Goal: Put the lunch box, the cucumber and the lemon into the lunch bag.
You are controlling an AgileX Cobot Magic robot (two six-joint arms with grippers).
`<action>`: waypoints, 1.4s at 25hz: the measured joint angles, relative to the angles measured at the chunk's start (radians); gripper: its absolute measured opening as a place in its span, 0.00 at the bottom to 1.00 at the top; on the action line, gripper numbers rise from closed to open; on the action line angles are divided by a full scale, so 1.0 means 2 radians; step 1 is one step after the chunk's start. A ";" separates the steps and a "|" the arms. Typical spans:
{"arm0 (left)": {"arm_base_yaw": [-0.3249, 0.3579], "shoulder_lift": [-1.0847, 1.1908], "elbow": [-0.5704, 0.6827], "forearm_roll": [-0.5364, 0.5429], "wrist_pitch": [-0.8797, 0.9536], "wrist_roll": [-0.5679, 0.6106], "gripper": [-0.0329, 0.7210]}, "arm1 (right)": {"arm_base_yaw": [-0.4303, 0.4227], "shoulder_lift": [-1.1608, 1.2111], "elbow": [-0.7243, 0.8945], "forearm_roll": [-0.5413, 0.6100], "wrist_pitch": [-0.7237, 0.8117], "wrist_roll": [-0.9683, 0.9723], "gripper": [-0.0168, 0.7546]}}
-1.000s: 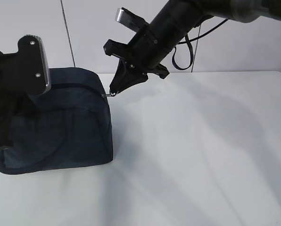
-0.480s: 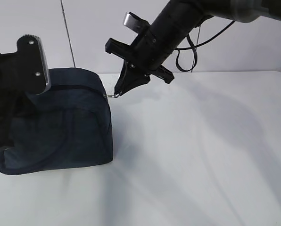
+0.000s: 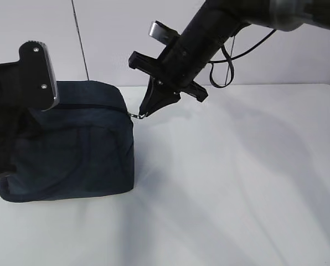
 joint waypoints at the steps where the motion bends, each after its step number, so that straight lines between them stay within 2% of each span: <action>1: 0.000 0.000 0.000 0.000 0.000 -0.001 0.03 | 0.000 0.004 0.000 0.001 0.000 -0.001 0.00; 28: 0.000 0.000 0.000 0.004 0.003 -0.004 0.03 | -0.001 0.073 0.000 0.011 -0.003 -0.107 0.00; 35: 0.000 0.000 0.000 0.005 0.004 -0.004 0.03 | -0.001 0.073 -0.025 0.008 -0.002 -0.134 0.03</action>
